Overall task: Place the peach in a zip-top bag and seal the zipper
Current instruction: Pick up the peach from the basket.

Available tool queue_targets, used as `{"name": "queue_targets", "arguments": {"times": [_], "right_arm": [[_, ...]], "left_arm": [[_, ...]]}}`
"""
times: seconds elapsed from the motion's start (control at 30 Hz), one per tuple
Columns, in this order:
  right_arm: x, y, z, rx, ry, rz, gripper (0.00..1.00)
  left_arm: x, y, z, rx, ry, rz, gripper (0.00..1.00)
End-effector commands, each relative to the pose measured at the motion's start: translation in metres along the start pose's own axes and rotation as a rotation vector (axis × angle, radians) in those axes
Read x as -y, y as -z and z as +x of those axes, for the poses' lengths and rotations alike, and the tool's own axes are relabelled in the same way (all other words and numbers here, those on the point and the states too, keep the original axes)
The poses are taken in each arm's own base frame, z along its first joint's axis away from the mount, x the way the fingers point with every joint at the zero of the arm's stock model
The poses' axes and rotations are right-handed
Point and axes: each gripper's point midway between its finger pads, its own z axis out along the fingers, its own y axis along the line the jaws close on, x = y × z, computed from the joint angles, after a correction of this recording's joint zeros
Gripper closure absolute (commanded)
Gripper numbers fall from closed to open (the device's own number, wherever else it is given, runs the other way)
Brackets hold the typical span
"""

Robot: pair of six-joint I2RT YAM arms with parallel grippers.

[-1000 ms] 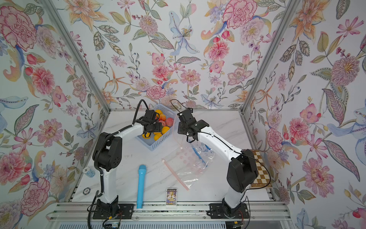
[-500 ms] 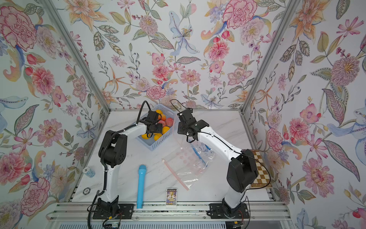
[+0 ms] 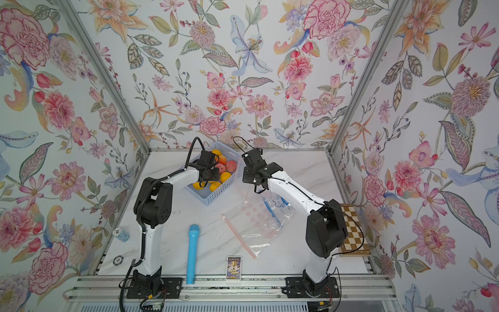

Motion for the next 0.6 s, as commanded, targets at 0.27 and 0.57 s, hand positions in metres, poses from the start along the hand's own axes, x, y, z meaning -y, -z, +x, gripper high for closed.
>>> {"name": "queue_targets", "arguments": {"times": [0.27, 0.57], "right_arm": [[-0.006, -0.001, -0.011, -0.013, -0.031, -0.044, 1.00], [-0.019, 0.001, -0.014, -0.023, -0.042, -0.116, 1.00]], "left_arm": [[0.010, 0.110, -0.052, 0.219, 0.074, 0.148, 0.62], [0.059, 0.192, -0.038, 0.331, 0.180, 0.541, 0.63]]}}
